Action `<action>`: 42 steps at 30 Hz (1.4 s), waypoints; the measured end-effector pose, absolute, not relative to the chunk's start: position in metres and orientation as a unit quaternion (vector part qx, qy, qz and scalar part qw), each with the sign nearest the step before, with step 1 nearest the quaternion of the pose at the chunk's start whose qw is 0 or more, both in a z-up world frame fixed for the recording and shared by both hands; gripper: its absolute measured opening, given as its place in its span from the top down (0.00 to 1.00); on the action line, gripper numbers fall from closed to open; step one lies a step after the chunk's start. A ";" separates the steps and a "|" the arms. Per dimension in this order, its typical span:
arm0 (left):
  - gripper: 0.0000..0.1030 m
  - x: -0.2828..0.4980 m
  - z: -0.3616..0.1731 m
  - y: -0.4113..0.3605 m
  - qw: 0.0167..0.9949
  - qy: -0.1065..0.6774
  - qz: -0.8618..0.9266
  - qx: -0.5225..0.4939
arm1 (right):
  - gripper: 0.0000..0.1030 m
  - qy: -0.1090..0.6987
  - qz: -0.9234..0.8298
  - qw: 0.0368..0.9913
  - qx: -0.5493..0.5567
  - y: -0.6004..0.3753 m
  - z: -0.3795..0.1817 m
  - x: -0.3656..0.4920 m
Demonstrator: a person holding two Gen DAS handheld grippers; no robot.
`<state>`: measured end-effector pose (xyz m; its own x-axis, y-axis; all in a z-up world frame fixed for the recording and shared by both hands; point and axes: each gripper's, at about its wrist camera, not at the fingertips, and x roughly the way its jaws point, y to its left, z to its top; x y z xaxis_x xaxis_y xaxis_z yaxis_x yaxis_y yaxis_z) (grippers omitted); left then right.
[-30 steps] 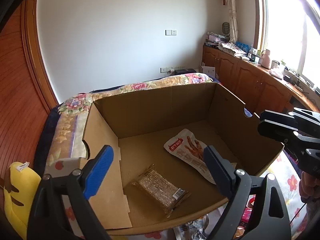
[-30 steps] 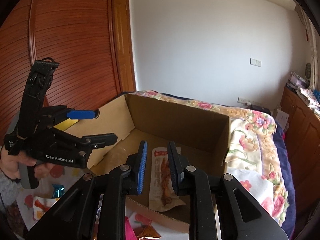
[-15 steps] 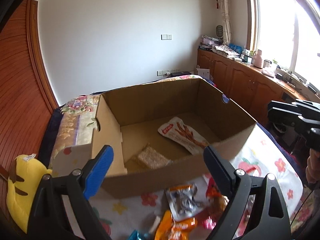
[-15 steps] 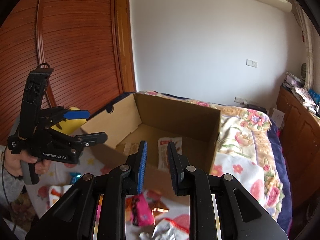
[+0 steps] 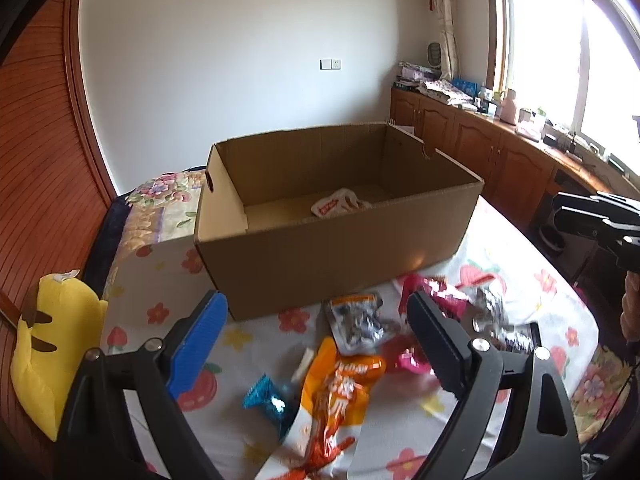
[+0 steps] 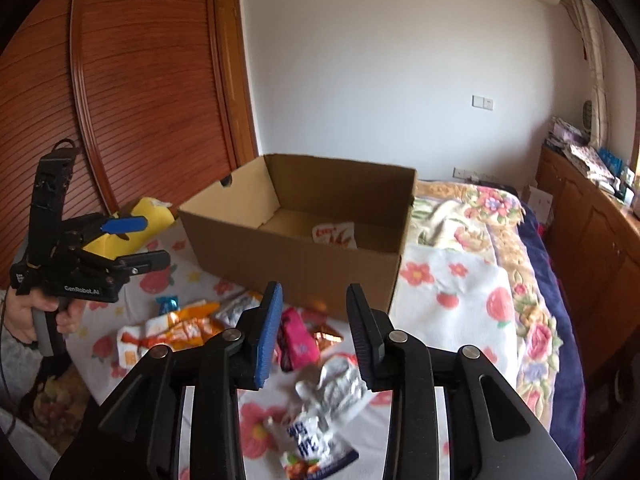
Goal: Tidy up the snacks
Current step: 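Move both grippers back over the remaining snacks on the table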
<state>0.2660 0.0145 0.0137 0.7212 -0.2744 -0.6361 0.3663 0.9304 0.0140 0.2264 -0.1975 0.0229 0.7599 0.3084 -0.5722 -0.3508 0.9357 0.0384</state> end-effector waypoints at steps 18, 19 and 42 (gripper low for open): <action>0.11 0.232 -0.044 0.017 0.905 0.378 -0.181 0.070 | 0.62 0.361 0.175 0.915 -0.035 -0.201 -0.044 0.207; 0.11 0.231 -0.049 0.017 0.903 0.382 -0.181 0.071 | 0.62 0.367 0.175 0.913 -0.035 -0.200 -0.050 0.207; 0.11 0.230 -0.086 0.018 0.888 0.417 -0.176 0.088 | 0.43 0.433 0.190 0.879 -0.066 -0.193 -0.110 0.210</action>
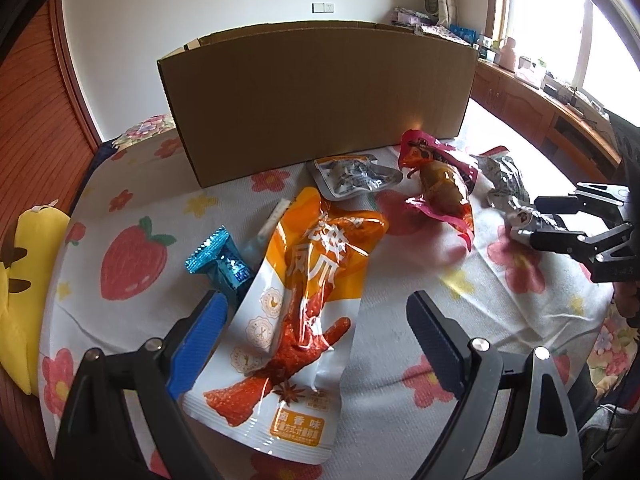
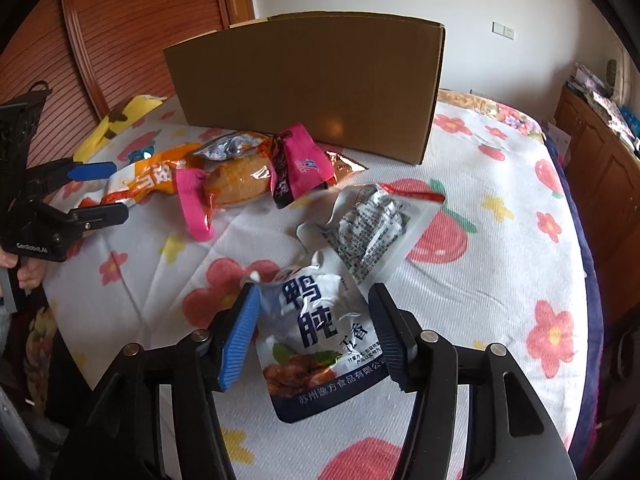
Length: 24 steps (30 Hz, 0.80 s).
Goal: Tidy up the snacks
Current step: 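Move both grippers back over the remaining snacks on the table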
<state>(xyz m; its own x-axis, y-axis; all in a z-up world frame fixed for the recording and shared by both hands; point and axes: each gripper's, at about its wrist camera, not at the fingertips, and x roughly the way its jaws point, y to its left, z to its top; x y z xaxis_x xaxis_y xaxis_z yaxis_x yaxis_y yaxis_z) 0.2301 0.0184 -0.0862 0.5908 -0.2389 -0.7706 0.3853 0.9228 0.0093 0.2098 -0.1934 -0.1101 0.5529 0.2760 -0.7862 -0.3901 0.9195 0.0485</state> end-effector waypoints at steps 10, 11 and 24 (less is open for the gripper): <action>0.11 0.235 -0.092 0.018 0.884 0.425 -0.175 0.090 | 0.33 0.432 0.188 0.876 -0.103 -0.185 -0.118 0.208; 0.11 0.235 -0.092 0.018 0.884 0.425 -0.175 0.089 | 0.32 0.432 0.188 0.876 -0.103 -0.184 -0.118 0.208; 0.23 0.239 -0.097 0.017 0.880 0.432 -0.166 0.107 | 0.27 0.412 0.179 0.888 -0.094 -0.187 -0.121 0.203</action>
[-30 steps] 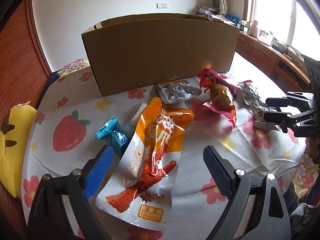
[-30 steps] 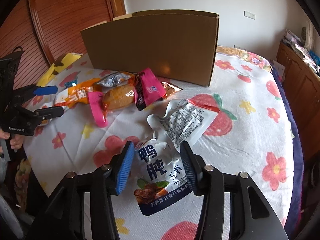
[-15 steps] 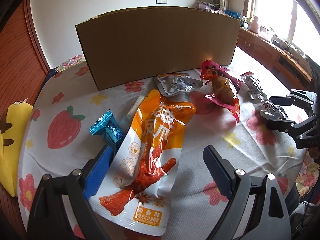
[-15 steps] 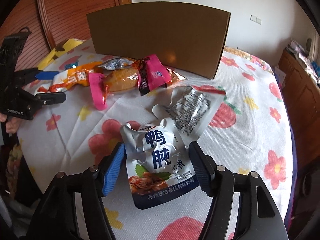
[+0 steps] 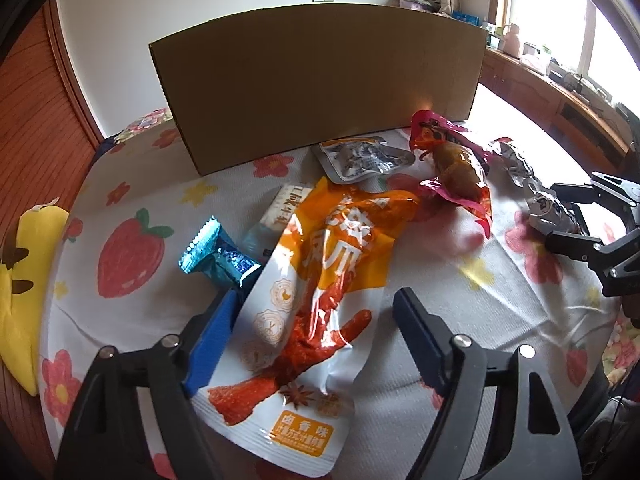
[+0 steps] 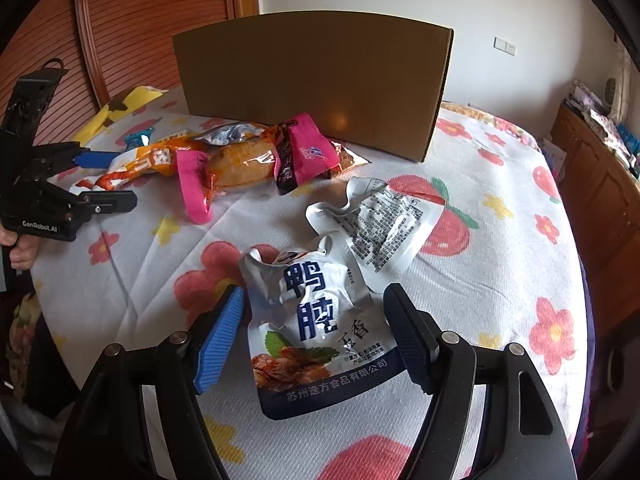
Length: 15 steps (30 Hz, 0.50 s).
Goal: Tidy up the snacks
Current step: 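Move both grippers back over the remaining snacks on the table, then grasp the orange spicy packet with the left gripper while the right gripper grasps the white duck-neck pouch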
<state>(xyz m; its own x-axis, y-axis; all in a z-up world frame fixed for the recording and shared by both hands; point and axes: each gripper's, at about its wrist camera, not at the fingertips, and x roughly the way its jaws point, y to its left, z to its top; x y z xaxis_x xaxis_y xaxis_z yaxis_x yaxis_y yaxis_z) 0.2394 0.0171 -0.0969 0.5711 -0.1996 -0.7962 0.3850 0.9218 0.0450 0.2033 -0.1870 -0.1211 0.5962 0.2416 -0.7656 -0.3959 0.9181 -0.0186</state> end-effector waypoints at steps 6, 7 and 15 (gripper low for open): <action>0.22 0.244 -0.097 0.009 0.878 0.432 -0.161 0.126 | 0.26 0.411 0.177 0.889 -0.093 -0.187 -0.121 0.204; 0.22 0.244 -0.097 0.008 0.879 0.431 -0.161 0.129 | 0.26 0.411 0.176 0.890 -0.093 -0.187 -0.121 0.204; 0.34 0.235 -0.095 0.003 0.877 0.428 -0.167 0.140 | 0.26 0.410 0.176 0.890 -0.094 -0.187 -0.121 0.203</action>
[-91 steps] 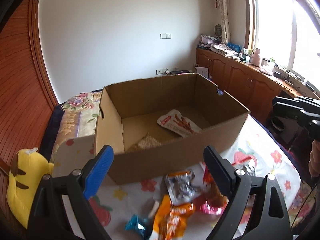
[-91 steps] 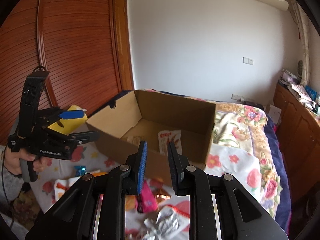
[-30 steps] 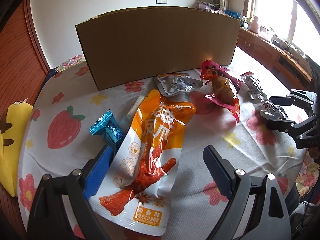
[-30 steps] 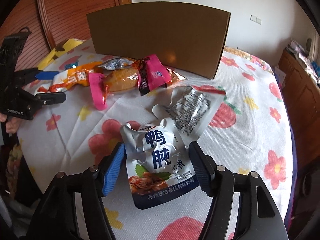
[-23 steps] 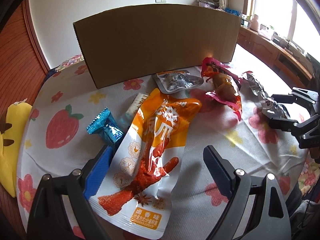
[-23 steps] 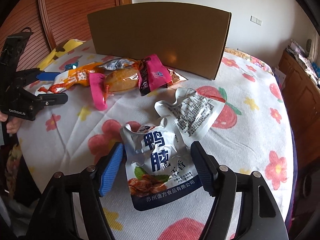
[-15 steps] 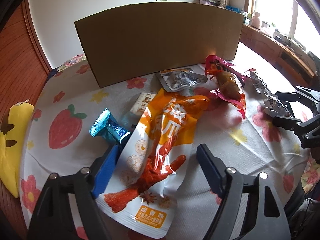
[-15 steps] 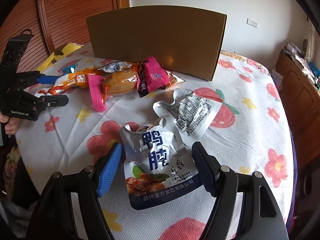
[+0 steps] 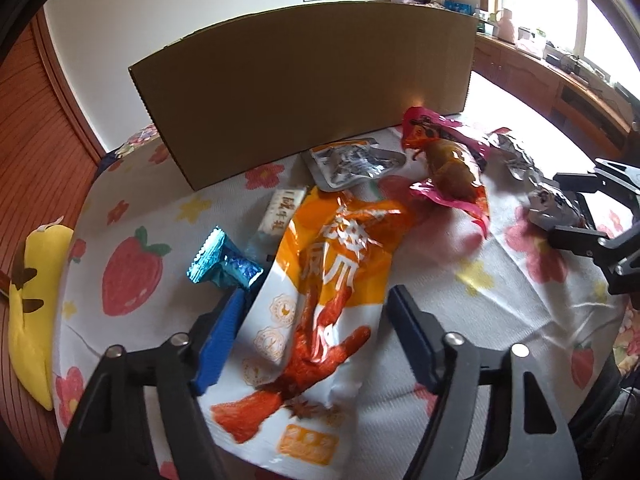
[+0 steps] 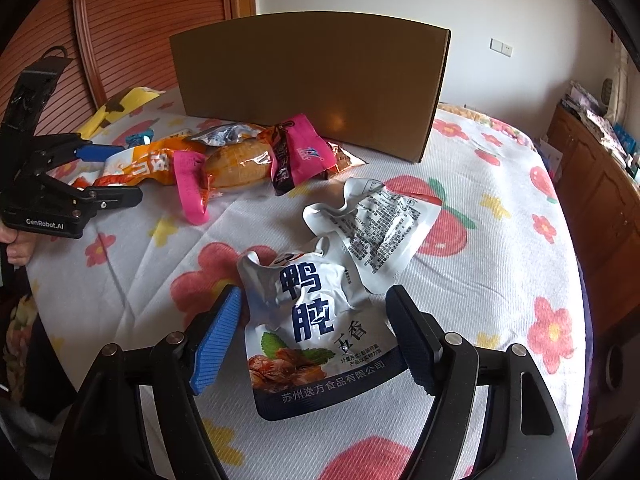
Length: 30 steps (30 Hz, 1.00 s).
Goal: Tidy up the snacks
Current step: 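Grasp the orange spicy packet with the left gripper while the right gripper grasps the white duck-neck pouch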
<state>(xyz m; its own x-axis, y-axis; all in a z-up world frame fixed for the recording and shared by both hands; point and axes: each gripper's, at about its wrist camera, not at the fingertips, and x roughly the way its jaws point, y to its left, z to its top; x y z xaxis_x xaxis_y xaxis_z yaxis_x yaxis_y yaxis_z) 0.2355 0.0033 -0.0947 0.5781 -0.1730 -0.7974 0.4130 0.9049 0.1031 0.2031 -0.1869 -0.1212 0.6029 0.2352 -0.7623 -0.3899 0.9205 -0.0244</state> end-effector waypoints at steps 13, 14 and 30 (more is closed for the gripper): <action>0.49 0.211 -0.084 0.006 0.877 0.423 -0.185 0.131 | 0.26 0.409 0.176 0.890 -0.095 -0.187 -0.122 0.203; 0.49 0.209 -0.083 0.007 0.878 0.423 -0.185 0.127 | 0.26 0.409 0.176 0.890 -0.095 -0.187 -0.122 0.203; 0.53 0.196 -0.080 0.009 0.880 0.422 -0.192 0.107 | 0.25 0.414 0.175 0.888 -0.096 -0.186 -0.121 0.205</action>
<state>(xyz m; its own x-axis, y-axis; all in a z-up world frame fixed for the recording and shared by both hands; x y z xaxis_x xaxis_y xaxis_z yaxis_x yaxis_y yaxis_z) 0.1962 0.0087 -0.0805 0.5708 -0.2469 -0.7831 0.4274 0.9037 0.0265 0.2046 -0.1862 -0.1211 0.5963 0.2316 -0.7686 -0.3898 0.9205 -0.0250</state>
